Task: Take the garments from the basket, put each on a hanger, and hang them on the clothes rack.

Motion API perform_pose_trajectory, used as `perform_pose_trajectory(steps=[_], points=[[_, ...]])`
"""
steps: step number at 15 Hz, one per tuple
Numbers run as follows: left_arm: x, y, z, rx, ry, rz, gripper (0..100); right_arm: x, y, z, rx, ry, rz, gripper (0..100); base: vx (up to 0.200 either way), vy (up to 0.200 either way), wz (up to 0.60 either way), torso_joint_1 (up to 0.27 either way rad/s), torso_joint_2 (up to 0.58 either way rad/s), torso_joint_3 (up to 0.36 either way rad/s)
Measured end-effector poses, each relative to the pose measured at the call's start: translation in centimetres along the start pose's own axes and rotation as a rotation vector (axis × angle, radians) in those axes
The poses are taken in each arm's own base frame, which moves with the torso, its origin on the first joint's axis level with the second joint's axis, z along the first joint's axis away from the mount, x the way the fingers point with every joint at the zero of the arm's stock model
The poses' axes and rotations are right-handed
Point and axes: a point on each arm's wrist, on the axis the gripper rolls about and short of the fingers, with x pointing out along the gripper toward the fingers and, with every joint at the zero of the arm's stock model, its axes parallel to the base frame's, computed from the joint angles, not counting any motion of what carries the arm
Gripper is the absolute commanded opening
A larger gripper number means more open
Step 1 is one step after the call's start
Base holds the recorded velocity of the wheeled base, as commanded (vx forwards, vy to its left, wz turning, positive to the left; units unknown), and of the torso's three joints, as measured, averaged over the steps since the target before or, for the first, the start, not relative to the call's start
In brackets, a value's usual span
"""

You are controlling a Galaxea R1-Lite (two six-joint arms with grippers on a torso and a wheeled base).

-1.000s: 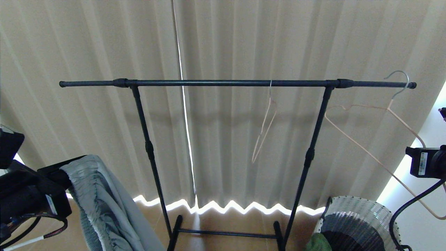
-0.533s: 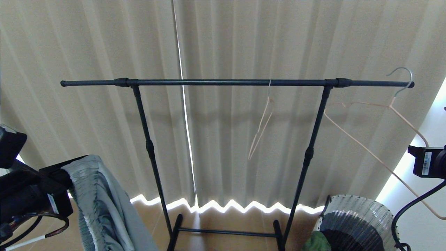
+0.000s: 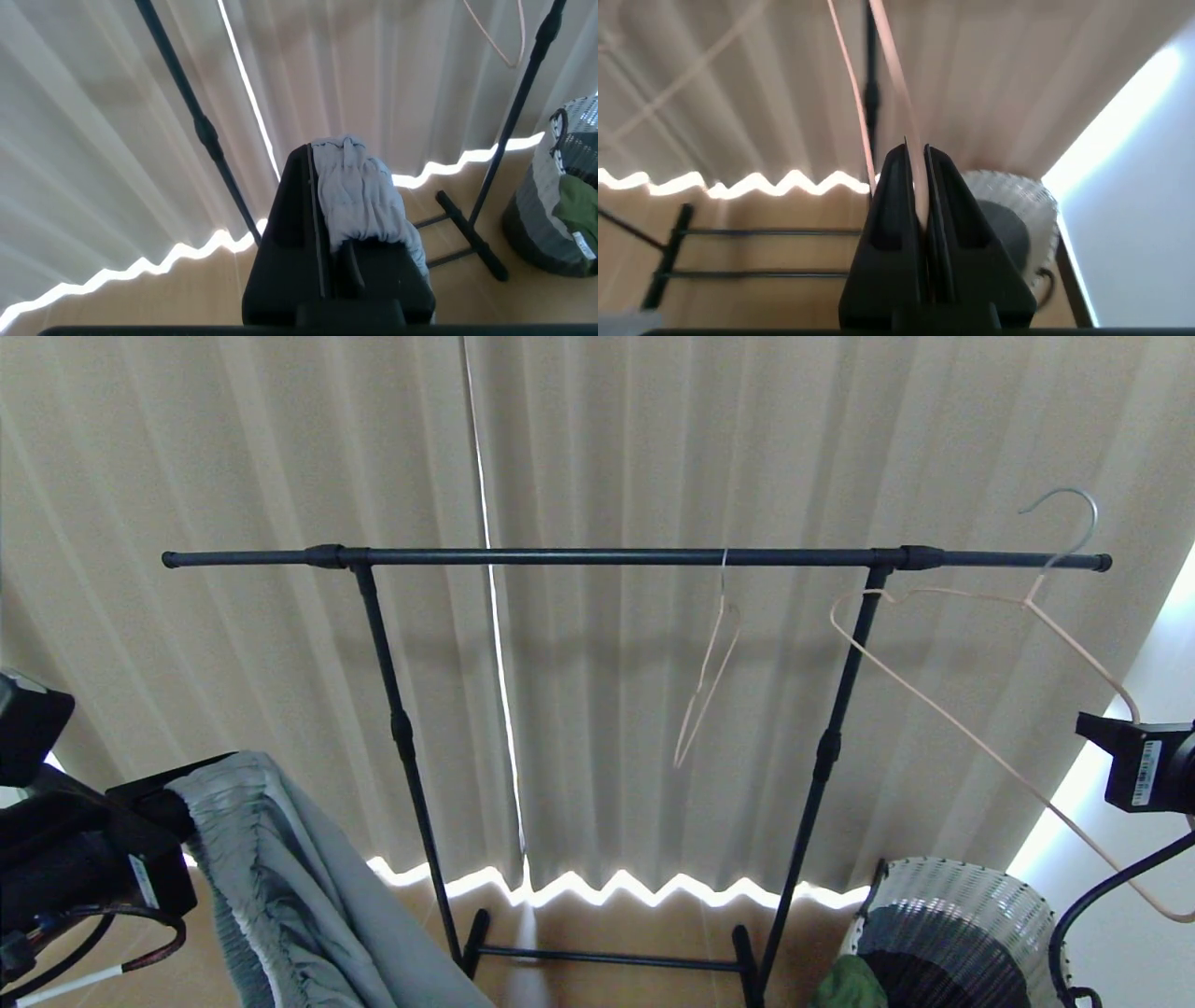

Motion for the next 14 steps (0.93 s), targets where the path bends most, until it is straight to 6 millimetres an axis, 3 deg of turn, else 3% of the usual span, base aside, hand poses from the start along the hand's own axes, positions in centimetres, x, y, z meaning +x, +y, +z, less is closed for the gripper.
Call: perform_pose_trajectory(steps=[6,10,14], points=[[1.7,0.3,0.9,-0.003,0.008,-0.009,0,-1.8,1.7,0.0,-0.027,-0.031,0.257,0,0.000,0.000,0.00,0.000,0.00,0.000],[6.2,1.0,3.9,0.004,-0.004,-0.012,0,-2.0,2.8,-0.6,-0.043,0.001,0.467,0,0.000,0.000,0.00,0.000,0.00,0.000],[10.4,0.2,6.0,-0.004,0.062,0.113,0,-1.8,5.9,-1.4,-0.078,0.068,0.623,0,0.000,0.000,0.00,0.000,0.00,0.000]])
